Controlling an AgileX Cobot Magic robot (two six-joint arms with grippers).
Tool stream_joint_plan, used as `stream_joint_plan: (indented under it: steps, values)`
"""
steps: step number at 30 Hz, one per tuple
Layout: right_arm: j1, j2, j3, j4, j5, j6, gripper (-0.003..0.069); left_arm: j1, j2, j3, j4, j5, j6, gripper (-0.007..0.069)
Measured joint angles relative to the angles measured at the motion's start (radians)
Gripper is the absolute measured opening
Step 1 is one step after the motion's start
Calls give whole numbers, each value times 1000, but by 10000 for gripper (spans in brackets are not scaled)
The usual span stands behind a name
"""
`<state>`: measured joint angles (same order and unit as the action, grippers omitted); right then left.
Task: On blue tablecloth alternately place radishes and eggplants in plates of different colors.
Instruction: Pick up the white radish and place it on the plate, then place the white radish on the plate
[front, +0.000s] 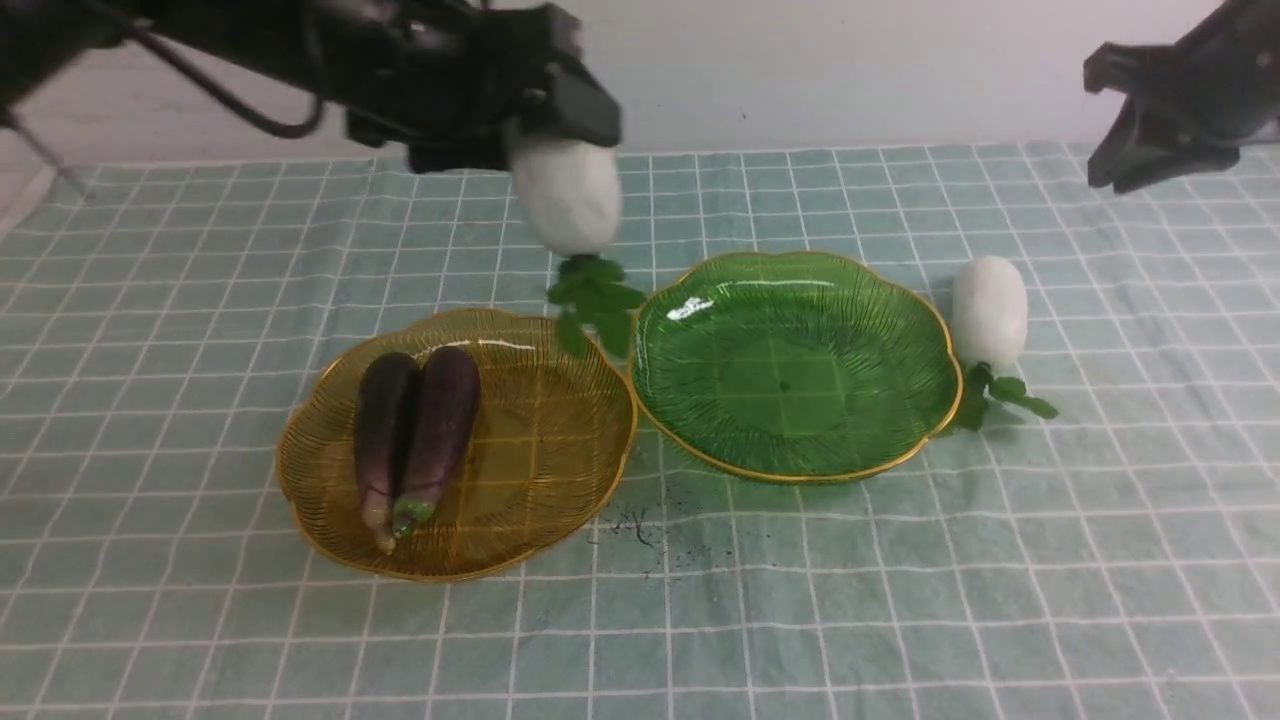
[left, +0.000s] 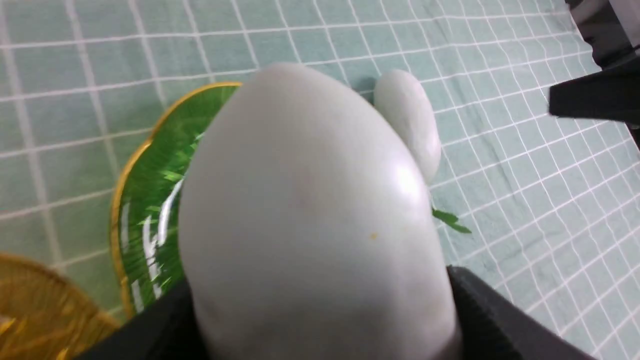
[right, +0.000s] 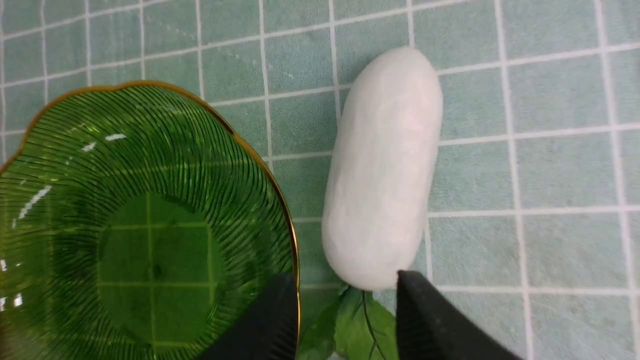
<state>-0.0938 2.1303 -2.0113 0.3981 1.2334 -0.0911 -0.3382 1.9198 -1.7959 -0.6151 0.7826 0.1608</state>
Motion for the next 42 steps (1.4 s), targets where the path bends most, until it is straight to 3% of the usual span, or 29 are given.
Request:
stream_joint_plan:
  steps: [7, 11, 21, 33, 35, 36, 37, 39, 42]
  values:
    - [7, 136, 1, 16, -90, -22, 540, -81, 265, -157, -2, -75, -11, 489]
    - [11, 187, 1, 16, -128, -25, 611, -85, 349, -198, -2, -79, -39, 489]
    - [11, 231, 2, 97, -184, -83, 596, -71, 391, -204, 18, -41, -54, 519]
    - [11, 260, 2, 220, -195, -117, 524, -8, 369, -284, 82, 161, -64, 533]
    - [11, 265, 2, 217, -194, -112, 479, -2, 366, -317, 83, 225, -77, 486]
    - [11, 267, 2, 207, -189, -102, 427, 4, 359, -370, 87, 300, -82, 378]
    - [11, 267, 2, 204, -187, -102, 427, 4, 358, -370, 88, 309, -82, 378]
    - [9, 264, -15, 151, -157, -90, 430, 18, 335, -457, 121, 420, -79, 141]
    - [1, 254, -40, 89, -103, -62, 430, 28, 309, -515, 176, 443, -78, 38]
